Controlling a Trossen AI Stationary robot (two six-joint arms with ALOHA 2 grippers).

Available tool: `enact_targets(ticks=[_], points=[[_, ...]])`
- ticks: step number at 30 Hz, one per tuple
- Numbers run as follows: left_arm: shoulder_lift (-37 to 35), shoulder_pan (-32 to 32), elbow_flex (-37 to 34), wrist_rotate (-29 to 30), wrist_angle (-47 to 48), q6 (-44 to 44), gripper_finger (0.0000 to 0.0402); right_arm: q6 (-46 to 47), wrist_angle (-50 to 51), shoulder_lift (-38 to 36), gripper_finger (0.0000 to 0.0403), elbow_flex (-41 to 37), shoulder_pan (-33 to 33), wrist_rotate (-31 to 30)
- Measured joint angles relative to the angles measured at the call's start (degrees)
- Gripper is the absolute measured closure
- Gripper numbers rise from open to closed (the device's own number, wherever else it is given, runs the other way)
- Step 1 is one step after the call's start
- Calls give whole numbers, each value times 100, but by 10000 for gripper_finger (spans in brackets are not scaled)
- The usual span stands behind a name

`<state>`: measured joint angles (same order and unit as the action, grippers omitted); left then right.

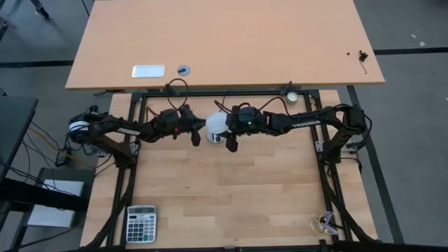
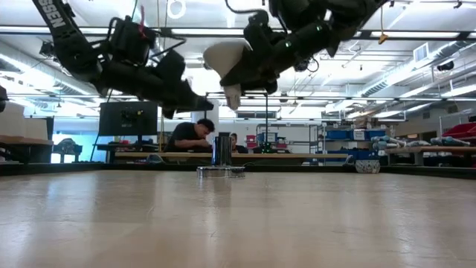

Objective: Screw lightbulb
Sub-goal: Insert the lightbulb into the silver lamp socket

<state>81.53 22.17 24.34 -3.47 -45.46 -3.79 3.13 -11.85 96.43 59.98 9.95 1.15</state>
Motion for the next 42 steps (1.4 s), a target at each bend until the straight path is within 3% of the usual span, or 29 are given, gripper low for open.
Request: enact_targets(ticks=[9, 21, 27, 33, 42], points=[[848, 434, -1, 77, -164, 118, 402, 174, -1736, 2, 235, -946, 18, -55], [2055, 615, 1151, -334, 597, 922, 402, 179, -1898, 0, 235, -1180, -14, -307], [2247, 249, 1202, -499, 658, 792, 402, -14, -1680, -51, 235, -1180, -115, -179], [2252, -412, 1100, -276, 601, 605, 402, -4, -1473, -360, 234, -1259, -324, -149], [2727, -1072, 1097, 156, -162, 166, 402, 571, -3181, -395, 234, -2190, -794, -892]])
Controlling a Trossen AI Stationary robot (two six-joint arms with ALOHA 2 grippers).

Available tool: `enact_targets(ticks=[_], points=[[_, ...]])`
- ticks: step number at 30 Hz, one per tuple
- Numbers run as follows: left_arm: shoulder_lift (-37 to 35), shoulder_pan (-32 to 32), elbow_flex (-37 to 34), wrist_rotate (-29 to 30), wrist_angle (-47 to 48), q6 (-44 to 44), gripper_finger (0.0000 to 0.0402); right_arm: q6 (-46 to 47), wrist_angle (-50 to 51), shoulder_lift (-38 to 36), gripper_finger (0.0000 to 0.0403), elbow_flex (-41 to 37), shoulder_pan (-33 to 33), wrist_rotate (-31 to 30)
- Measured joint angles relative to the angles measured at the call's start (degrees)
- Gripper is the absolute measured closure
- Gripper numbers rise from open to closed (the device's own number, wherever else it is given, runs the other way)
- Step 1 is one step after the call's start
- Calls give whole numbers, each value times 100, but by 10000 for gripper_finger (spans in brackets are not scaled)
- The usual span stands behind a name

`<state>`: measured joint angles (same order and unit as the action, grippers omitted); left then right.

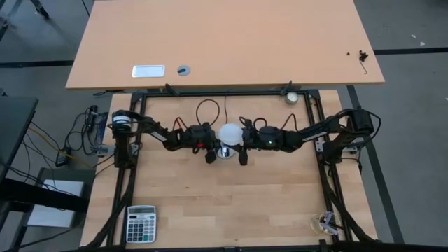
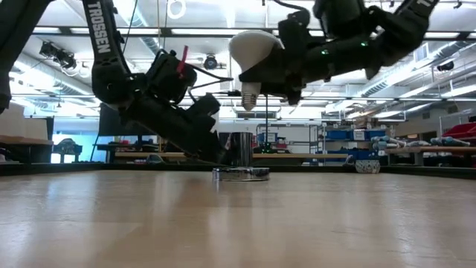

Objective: Screw lightbulb
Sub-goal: Insert the lightbulb into the silver lamp socket

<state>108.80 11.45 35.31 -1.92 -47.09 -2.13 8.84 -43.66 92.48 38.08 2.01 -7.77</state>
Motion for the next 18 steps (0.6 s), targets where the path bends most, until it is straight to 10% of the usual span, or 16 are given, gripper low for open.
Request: enact_targets(ticks=[18], points=[[38, -254, -2, 280, -136, -306, 402, -79, 138, 21, 233, -74, 6, -415]])
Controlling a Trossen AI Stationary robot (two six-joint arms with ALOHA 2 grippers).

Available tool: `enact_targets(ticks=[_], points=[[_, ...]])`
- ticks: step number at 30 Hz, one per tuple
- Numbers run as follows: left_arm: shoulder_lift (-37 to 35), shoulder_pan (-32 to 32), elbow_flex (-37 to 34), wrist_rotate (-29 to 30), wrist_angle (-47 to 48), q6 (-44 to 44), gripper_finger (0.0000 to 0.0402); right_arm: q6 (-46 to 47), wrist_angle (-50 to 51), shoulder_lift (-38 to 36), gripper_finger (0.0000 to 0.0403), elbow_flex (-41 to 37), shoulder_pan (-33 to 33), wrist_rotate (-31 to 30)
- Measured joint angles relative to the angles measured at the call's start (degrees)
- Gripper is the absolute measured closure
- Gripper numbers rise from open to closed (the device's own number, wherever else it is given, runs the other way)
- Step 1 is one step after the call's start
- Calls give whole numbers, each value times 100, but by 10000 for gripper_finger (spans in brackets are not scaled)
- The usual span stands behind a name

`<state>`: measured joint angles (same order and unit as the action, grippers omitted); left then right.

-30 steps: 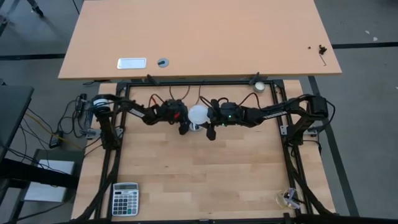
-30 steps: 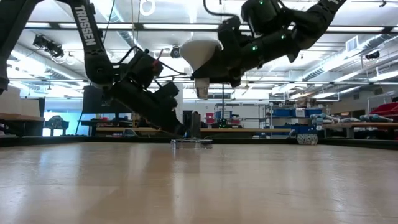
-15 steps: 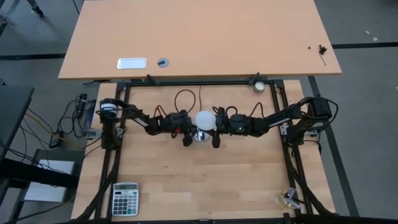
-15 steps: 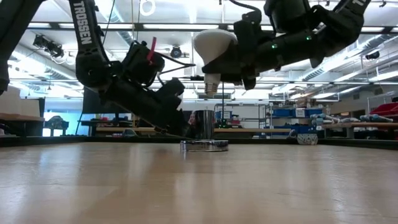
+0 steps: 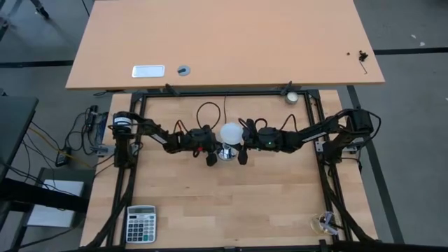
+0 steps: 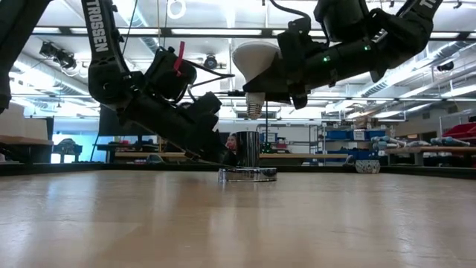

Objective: Screw lightbulb
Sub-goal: Insert the lightbulb into the silver lamp socket

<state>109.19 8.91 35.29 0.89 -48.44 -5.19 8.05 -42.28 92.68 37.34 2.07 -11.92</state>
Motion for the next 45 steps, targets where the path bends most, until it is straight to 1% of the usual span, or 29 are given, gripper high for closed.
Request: enact_targets(ticks=[8, 12, 16, 20, 30, 39, 45], points=[[2, -2, -2, 7, -5, 7, 402, 80, -29, 0, 233, 0, -17, 51], [2, -2, -2, 11, -7, 5, 402, -35, -8, 0, 233, 9, -17, 114], [2, -2, -2, 13, -7, 2, 402, -25, -8, 9, 233, 251, 4, 336], [2, -2, -3, 13, -9, 2, 402, -59, 335, 139, 233, 384, 4, 345], [2, -2, -4, 15, -10, 25, 402, -11, 298, 202, 233, 293, 31, 281], [2, -2, -4, 11, -6, 26, 402, -84, -110, 860, 233, 293, 55, 135], [2, -2, -4, 19, 2, 34, 402, -262, -604, 1186, 233, 304, 101, 52]])
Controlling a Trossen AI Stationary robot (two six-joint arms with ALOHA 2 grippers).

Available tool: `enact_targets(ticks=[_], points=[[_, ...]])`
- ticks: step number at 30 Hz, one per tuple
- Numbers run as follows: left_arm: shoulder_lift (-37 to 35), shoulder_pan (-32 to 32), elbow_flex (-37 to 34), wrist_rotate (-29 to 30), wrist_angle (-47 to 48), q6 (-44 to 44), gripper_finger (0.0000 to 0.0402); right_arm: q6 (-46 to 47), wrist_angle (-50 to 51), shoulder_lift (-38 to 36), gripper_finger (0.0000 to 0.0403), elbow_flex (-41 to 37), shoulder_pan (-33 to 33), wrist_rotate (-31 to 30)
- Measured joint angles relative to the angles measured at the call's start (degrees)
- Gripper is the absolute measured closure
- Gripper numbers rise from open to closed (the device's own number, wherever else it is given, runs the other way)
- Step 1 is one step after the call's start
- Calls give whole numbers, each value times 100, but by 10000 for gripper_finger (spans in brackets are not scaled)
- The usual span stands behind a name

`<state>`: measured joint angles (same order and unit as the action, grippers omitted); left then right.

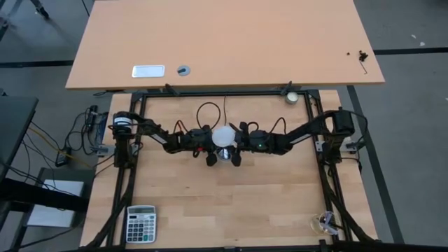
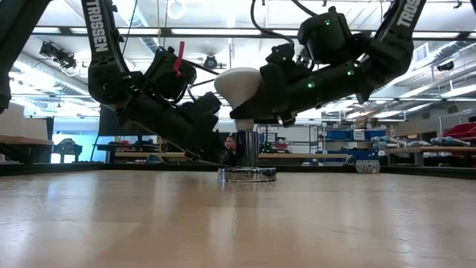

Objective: Screw lightbulb
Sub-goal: Insert the lightbulb into the silver lamp socket

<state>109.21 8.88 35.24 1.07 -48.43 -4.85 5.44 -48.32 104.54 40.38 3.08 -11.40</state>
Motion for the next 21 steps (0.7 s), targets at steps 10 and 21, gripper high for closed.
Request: enact_targets(ticks=[10, 21], points=[[0, 0, 0, 1, 7, 10, 402, -65, -391, 28, 233, -257, 1, 29], [0, 0, 2, -21, 2, -7, 402, 15, -540, 32, 233, -400, -1, 13]])
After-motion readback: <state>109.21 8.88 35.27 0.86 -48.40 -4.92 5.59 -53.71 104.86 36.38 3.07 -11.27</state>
